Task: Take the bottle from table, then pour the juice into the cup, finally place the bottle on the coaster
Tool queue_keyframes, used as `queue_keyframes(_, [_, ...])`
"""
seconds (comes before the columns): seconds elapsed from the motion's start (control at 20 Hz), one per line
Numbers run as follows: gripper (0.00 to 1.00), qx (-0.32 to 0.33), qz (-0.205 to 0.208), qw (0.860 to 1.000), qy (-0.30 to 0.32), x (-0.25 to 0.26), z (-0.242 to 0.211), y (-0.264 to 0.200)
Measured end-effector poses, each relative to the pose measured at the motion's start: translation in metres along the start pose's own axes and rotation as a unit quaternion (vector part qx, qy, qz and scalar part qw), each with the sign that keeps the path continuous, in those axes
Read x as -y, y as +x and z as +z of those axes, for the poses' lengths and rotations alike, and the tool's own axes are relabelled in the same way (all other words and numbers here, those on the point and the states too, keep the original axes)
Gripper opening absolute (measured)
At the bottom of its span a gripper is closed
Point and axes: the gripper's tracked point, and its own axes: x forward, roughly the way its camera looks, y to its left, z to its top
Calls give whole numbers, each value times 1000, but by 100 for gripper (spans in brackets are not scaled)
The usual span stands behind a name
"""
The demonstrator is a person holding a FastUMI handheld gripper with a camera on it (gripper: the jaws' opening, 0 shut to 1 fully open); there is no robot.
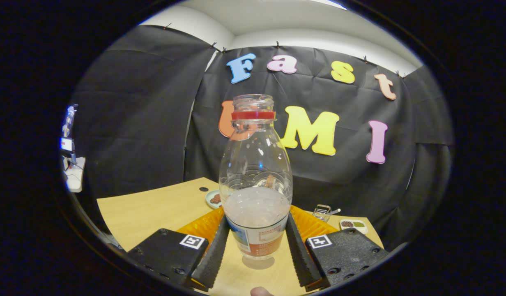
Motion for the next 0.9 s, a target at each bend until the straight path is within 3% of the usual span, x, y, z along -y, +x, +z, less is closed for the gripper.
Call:
queue_keyframes(0.25, [76, -13, -9, 998, 56, 15, -28, 30])
queue_keyframes(0.55, [76, -76, -11, 989, 126, 36, -87, 70])
queue_keyframes(0.9, [76, -103, -30, 989, 102, 45, -143, 99])
